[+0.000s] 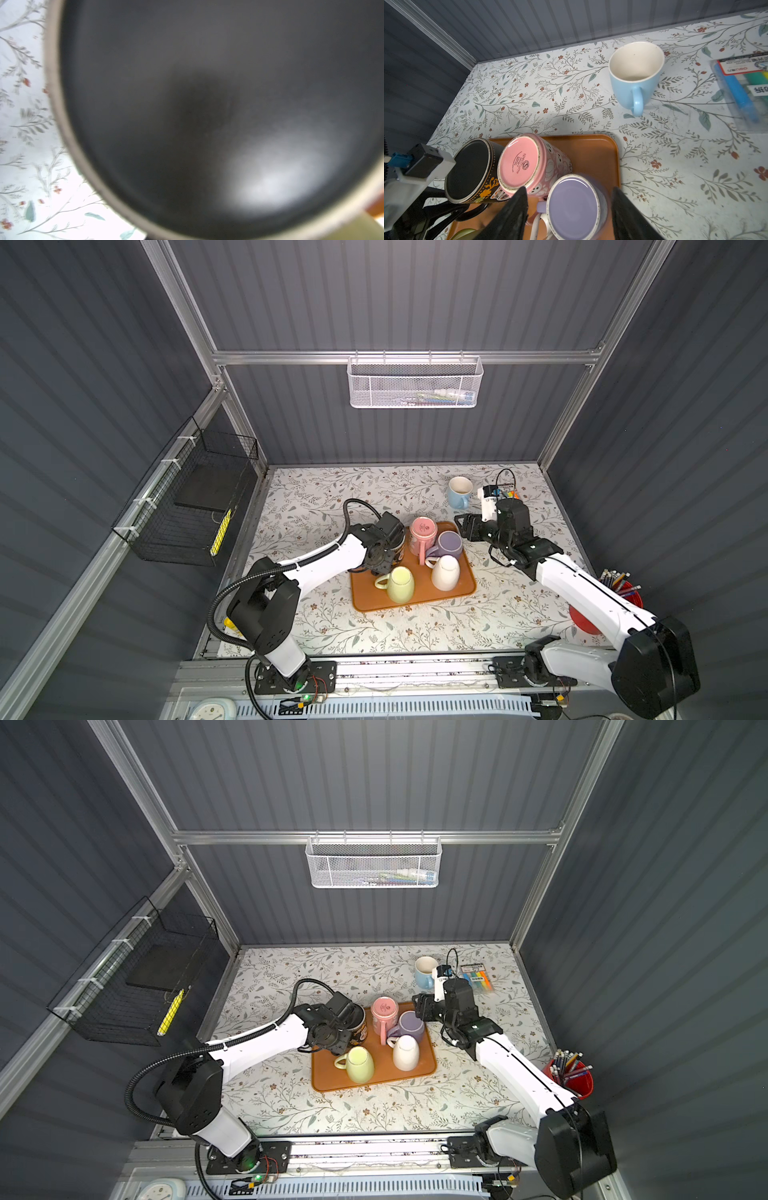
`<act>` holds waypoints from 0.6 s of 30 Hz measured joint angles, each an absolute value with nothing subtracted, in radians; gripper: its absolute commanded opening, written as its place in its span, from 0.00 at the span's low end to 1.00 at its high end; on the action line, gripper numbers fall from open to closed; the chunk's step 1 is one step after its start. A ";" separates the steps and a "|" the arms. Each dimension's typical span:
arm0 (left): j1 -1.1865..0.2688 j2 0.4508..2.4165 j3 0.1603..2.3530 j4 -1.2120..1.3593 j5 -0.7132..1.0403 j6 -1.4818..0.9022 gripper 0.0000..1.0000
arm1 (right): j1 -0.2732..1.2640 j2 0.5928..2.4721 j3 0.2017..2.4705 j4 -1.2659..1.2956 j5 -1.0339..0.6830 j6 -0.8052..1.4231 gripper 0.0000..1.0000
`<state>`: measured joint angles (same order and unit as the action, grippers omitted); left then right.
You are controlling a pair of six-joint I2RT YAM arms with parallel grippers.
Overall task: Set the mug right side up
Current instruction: 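Lower the left gripper onto the upside-down black patterned mug and grasp it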
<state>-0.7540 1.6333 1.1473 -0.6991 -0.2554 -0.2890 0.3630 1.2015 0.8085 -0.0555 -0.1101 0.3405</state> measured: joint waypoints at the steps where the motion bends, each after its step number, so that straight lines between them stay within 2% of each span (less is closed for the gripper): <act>1: -0.754 1.633 1.147 -0.702 -0.263 -0.290 0.35 | 0.363 1.201 0.809 -0.055 -0.110 0.341 0.64; 9: -0.754 1.633 1.147 -0.707 -0.277 -0.292 0.38 | 0.363 1.201 0.805 -0.055 -0.110 0.341 0.64; 14: -0.754 1.645 1.147 -0.707 -0.277 -0.293 0.44 | 0.363 1.201 0.804 -0.055 -0.110 0.341 0.64; 18: -0.754 1.659 1.147 -0.707 -0.277 -0.293 0.43 | 0.363 1.201 0.804 -0.055 -0.110 0.341 0.64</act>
<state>-0.7540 1.6588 1.1473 -0.7067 -0.2771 -0.2928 0.3634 1.2015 0.8043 -0.0551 -0.1101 0.3408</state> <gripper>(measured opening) 0.441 0.641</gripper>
